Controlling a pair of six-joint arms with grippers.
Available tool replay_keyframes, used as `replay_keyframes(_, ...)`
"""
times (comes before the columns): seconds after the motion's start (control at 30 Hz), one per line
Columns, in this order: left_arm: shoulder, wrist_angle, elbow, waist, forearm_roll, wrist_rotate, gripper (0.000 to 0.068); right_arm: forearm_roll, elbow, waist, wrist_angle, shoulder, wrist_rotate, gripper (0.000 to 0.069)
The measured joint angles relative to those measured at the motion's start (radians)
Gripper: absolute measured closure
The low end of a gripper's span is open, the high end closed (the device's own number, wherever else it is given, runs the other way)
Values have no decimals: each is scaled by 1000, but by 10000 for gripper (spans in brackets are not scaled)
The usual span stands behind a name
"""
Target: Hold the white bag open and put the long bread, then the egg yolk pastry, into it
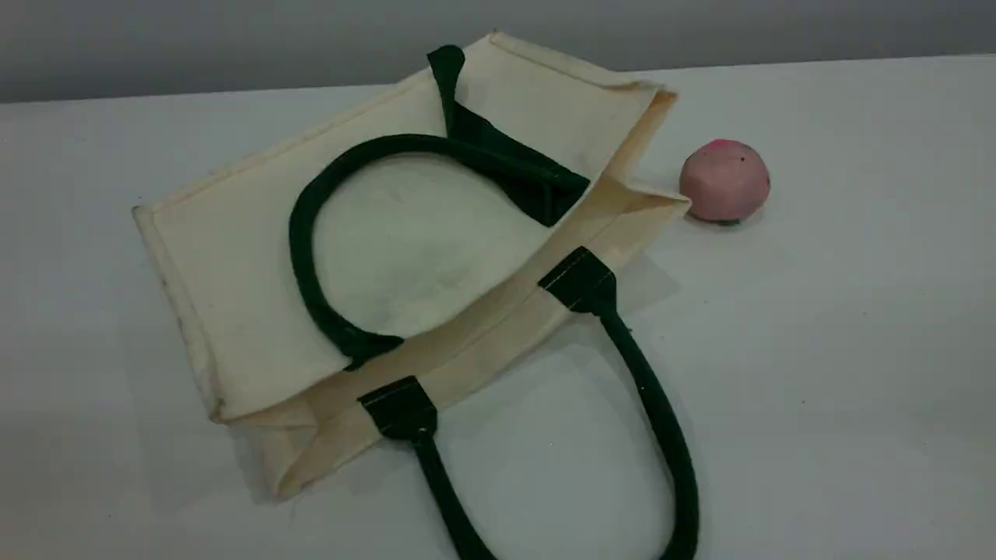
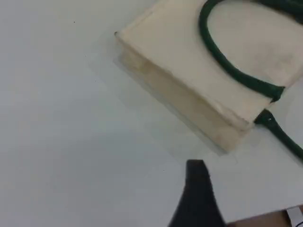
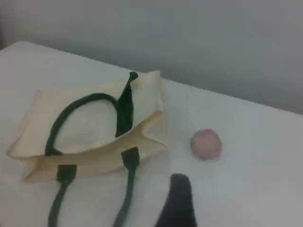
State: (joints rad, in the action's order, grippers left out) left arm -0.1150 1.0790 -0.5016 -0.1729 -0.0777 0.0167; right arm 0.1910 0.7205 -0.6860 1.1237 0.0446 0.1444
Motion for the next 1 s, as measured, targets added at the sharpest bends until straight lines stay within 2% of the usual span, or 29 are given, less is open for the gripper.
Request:
replay_keyframes(0.2,0,0,0,0,0,0,209,-54,-40,123,-95,-18,-75,132)
replay_keyframes(0.37,0,-1,0,0,0,0,209,-107,-83,235,-126,-46,-116,132)
replay_keyframes(0.5,0,0,0,0,0,0,209,-113,-120,322,-118,-46,-119,132)
replay_keyframes(0.8,0,0,0,0,0,0,209,-191,-181,460,-121,-45,-133,132)
replay_keyframes(1.0,0,0,0,0,0,0,209,-219,-196,519,-86,-45,-139,137)
